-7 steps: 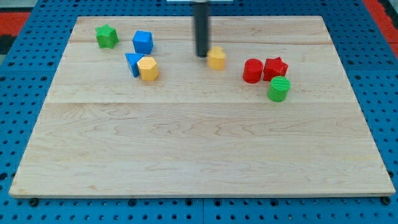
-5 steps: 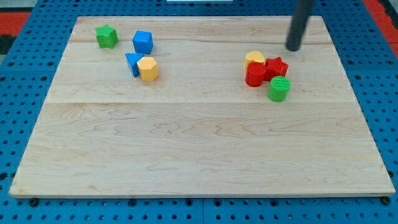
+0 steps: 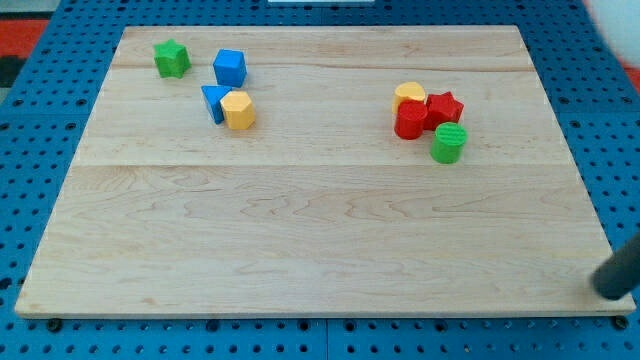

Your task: Nudge the green circle right a bit

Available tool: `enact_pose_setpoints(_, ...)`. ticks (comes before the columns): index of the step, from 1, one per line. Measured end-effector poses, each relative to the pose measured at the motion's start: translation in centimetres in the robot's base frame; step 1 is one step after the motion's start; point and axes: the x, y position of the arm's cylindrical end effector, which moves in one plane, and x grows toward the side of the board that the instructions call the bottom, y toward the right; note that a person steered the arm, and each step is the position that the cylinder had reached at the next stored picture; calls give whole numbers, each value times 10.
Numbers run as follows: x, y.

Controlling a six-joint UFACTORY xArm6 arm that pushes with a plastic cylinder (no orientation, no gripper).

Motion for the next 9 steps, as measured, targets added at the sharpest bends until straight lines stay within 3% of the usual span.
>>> enact_pose_setpoints(3,-42,-112)
enact_pose_setpoints(7,-188,-110)
enact_pose_setpoints(9,-217,-111)
